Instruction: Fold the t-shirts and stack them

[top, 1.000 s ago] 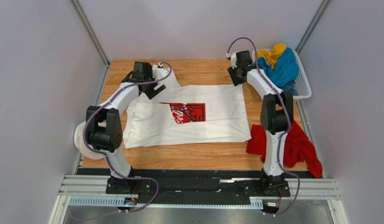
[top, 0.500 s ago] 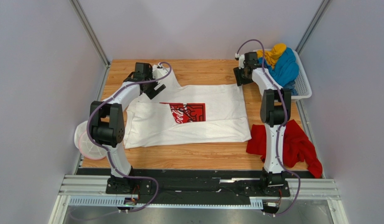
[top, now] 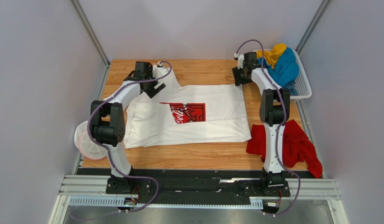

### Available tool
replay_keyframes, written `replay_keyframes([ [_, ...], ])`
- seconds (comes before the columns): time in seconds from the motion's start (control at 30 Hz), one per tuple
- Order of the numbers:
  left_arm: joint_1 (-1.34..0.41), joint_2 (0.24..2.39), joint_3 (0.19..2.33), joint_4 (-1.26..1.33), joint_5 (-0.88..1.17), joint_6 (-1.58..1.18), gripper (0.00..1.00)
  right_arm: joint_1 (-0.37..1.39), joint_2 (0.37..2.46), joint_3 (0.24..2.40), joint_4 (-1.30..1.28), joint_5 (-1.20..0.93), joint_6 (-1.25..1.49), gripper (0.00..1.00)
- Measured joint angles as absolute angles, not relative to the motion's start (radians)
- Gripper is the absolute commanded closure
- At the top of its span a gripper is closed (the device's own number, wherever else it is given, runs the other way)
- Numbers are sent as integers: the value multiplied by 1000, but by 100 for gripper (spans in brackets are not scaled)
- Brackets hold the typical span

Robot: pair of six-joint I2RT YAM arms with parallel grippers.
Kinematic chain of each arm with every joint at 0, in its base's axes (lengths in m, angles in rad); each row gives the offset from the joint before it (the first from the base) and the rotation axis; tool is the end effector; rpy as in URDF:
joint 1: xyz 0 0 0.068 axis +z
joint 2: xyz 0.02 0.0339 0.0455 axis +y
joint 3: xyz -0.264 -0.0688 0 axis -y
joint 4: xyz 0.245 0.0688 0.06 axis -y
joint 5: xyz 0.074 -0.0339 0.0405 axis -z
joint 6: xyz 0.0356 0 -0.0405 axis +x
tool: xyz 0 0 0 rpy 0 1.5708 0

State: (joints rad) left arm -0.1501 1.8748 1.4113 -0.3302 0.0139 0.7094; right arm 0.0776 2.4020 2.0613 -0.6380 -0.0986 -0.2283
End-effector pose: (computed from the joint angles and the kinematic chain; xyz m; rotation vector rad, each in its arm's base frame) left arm 0.4170 -0.0636 0.2314 0.9973 2.1599 0.2529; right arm 0.5252 0.0444 0.1753 -0.4253 2.5079 0.0667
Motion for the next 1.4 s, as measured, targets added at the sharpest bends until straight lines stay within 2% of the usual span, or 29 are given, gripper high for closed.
replay_keyframes([
  [0.2,-139,1877,1411,-329,4,714,1,77,2437,2087,-638,-115,-228,50],
  [0.3,-135,1882,1414,-329,-1,717,1,77,2440,2094,-639,-121,-229,60],
  [0.33,-134,1884,1414,-329,-2,717,1,77,2441,2094,-639,-123,-229,67],
  [0.53,-129,1898,1428,-331,-2,723,1,78,2443,2093,-639,-136,-233,92],
  [0.7,-121,1942,1497,-332,-2,720,1,78,2442,2085,-630,-142,-232,100],
  [0.97,-114,2036,1657,-359,0,700,1,78,2408,2022,-591,-141,-233,100],
  [1.4,-114,2400,2178,-417,29,643,1,88,2260,1811,-609,-122,-263,100],
])
